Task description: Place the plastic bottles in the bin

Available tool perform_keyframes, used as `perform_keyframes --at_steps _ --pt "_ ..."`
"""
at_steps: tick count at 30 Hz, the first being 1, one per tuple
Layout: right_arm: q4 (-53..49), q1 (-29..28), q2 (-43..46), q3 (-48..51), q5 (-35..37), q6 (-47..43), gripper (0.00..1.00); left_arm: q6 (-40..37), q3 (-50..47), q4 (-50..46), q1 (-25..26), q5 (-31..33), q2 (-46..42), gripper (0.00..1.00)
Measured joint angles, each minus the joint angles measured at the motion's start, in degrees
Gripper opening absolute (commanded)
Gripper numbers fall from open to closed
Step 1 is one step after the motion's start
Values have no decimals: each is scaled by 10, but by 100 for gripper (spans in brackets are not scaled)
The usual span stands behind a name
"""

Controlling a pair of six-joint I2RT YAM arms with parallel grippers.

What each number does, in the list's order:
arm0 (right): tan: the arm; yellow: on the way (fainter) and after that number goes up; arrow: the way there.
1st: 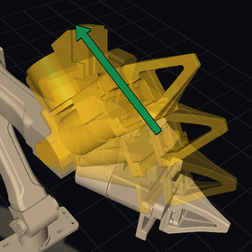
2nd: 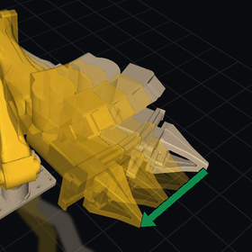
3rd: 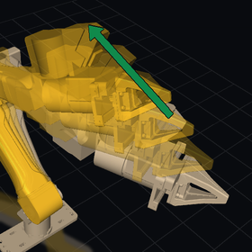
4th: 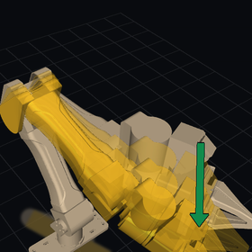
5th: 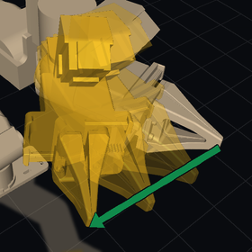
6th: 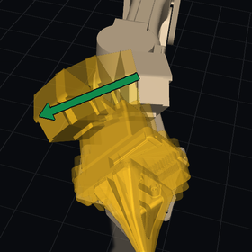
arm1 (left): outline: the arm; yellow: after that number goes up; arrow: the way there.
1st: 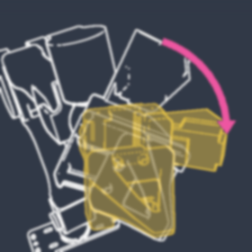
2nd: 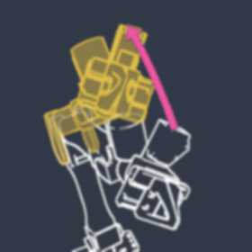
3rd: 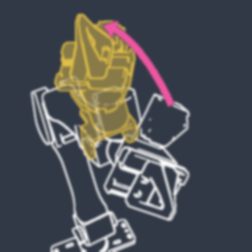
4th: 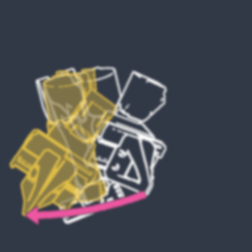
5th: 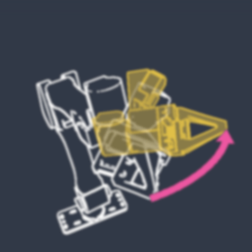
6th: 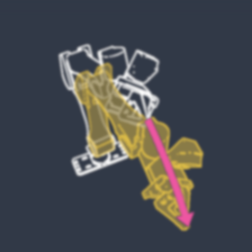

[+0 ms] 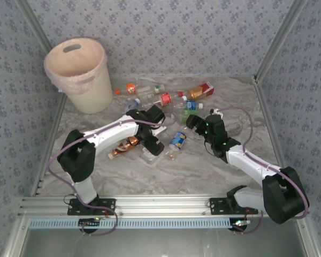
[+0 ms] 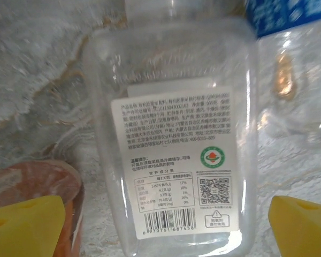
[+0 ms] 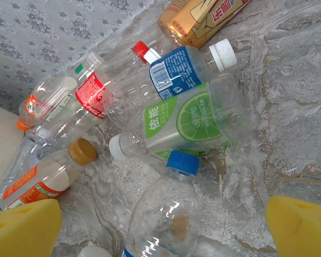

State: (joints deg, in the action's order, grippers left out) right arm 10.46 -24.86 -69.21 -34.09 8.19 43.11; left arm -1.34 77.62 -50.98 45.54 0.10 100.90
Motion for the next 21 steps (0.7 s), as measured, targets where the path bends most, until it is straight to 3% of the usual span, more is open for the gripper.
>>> perform_keyframes --at_steps 8,21 --pt "0 2 6 1 0 0 100 -11 -1 19 32 30 20 98" --pt "0 2 6 1 0 0 100 -10 -2 58 24 36 65 92"
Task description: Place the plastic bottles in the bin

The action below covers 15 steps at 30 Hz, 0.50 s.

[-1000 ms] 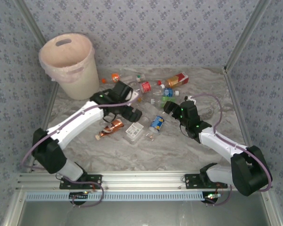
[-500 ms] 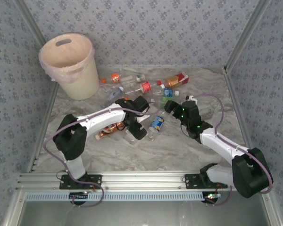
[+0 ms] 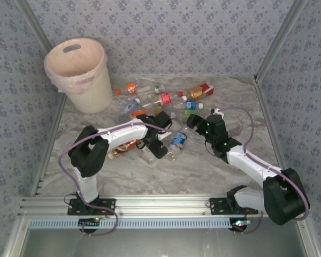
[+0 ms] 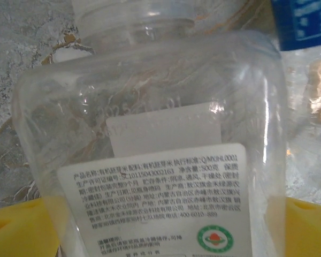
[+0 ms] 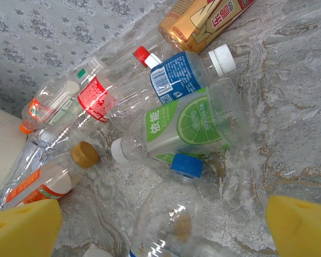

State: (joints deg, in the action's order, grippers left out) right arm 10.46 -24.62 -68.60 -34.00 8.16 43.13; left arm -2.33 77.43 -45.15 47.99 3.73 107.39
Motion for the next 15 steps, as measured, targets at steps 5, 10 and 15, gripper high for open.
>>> perform_keyframes --at_steps 5,10,15 --pt "0 0 3 0 0 0 100 4 0 14 -4 2 3 86" --pt "-6 0 6 0 0 0 100 6 -1 21 -5 2 3 76" --pt "-9 0 7 0 0 0 100 15 -9 35 -14 0 -3 72"
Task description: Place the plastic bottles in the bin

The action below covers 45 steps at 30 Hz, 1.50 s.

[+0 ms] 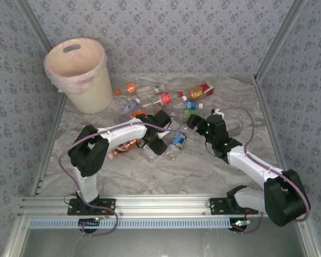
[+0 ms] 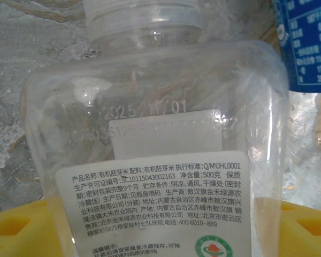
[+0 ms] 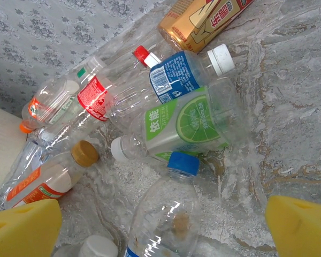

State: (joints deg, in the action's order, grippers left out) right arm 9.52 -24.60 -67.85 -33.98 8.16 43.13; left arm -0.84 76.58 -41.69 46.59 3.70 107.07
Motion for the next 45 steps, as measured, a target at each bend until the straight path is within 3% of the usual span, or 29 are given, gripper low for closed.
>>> perform_keyframes --at_steps 8,18,25,45 --pt "-1 0 0 2 -2 0 100 24 -21 26 -32 -16 -38 71" --pt "111 0 0 39 -91 -39 100 61 -21 79 -73 -86 -114 71" --pt "130 -2 -2 31 -144 -88 100 91 -21 144 -94 -125 -144 71" --pt "165 -41 -9 18 -169 -159 100 166 9 310 -174 -184 -154 71"
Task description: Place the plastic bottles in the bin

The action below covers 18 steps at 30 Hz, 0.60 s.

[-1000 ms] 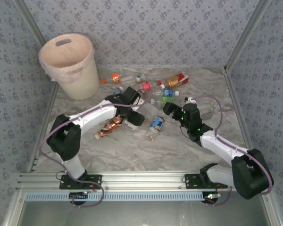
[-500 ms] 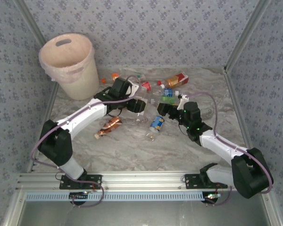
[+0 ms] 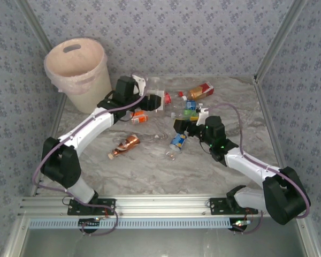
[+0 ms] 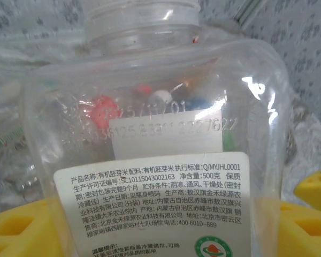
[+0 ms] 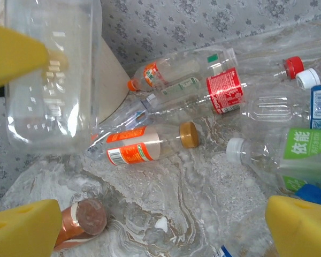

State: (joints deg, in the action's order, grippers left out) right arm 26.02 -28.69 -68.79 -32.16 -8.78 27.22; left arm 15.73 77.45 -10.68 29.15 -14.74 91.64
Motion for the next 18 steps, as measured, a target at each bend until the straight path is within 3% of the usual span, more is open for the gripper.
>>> perform_keyframes --at_steps 8,18 --pt "8 -7 0 -8 6 -14 100 -1 46 74 -22 15 -31 71" --pt "12 -17 0 -12 15 -19 100 -48 117 148 -66 108 -35 70"
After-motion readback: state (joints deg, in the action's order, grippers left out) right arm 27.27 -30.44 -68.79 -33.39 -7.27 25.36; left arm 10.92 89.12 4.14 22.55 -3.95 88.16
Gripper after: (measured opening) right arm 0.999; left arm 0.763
